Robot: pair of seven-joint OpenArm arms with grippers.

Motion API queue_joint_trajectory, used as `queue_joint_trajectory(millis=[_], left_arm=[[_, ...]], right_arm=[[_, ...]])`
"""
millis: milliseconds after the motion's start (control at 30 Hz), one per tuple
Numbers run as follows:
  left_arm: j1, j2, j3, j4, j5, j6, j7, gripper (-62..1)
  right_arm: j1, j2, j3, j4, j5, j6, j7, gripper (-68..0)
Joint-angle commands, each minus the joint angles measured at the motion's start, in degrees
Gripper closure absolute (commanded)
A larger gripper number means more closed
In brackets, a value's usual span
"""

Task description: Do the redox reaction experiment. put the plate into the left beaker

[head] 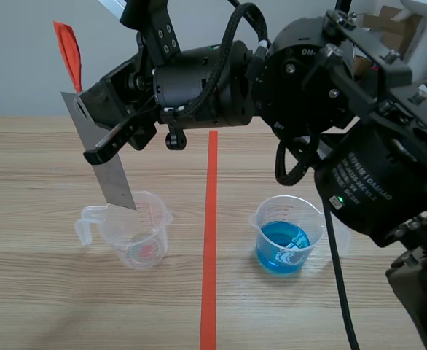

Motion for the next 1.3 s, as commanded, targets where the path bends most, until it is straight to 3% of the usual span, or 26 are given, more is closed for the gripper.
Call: queue_joint_trajectory(millis=[0, 267, 1267], left_arm=[[0.6, -0.5, -0.2, 0.7, -0.4, 0.0, -0.9, -62.3], [0.6, -0.5, -0.2, 0.7, -0.4, 0.0, -0.9, -62.3], [0.6, -0.5, -0.2, 0.7, -0.4, 0.0, -0.9, -62.3]], right_arm=[[0.9, 0.0, 0.5, -0.6, 0.3, 0.0, 1.7, -0.6], [0.9, 0.0, 0.5, -5.7, -0.9, 0.2, 5.6, -0.6], [0.9, -0.2, -3.5, -21.7, -12.7, 1.5, 25.6, -0.6]])
